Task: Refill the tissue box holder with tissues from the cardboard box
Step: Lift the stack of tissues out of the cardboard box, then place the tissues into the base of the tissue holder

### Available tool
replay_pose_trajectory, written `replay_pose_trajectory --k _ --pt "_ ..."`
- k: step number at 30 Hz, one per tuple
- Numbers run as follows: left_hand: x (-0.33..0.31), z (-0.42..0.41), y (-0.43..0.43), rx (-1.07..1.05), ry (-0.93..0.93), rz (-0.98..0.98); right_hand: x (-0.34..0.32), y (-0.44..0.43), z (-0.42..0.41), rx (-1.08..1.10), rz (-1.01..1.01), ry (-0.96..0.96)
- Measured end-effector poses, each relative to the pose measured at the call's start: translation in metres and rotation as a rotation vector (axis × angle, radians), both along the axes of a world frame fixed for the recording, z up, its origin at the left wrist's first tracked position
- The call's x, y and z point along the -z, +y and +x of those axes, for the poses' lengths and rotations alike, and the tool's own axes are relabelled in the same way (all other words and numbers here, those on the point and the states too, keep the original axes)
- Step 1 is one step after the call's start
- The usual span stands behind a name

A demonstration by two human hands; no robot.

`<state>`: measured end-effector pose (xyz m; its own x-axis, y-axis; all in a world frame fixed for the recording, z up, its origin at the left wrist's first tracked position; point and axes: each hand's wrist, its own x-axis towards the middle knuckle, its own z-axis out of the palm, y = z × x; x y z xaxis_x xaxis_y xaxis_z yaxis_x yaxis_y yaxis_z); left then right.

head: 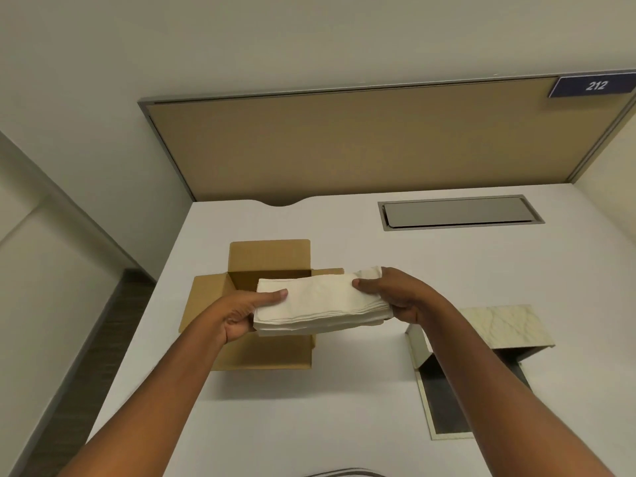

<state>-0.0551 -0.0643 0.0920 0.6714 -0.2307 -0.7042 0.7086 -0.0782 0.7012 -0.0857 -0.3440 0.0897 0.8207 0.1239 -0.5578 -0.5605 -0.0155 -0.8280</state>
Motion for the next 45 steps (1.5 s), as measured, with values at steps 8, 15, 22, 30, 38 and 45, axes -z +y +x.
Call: replay_pose_trajectory --k 8,15,22,30,38,45 --pt "0.017 -0.054 -0.074 0.042 -0.097 0.113 0.010 -0.064 -0.054 0.008 -0.055 0.071" --pt "0.049 -0.112 -0.151 0.063 -0.013 0.076 0.025 -0.138 -0.120 0.065 -0.062 0.143" --pt "0.094 -0.152 -0.214 0.162 0.105 0.076 0.056 -0.200 -0.170 0.126 -0.093 0.266" --pt "0.136 -0.155 -0.273 0.203 0.098 0.194 0.098 -0.240 -0.179 0.247 -0.175 0.305" --pt "0.153 -0.154 -0.290 0.222 0.071 0.291 0.123 -0.248 -0.175 0.266 -0.176 0.331" --pt "0.164 -0.147 -0.297 0.211 0.103 0.281 0.137 -0.255 -0.166 0.267 -0.275 0.340"
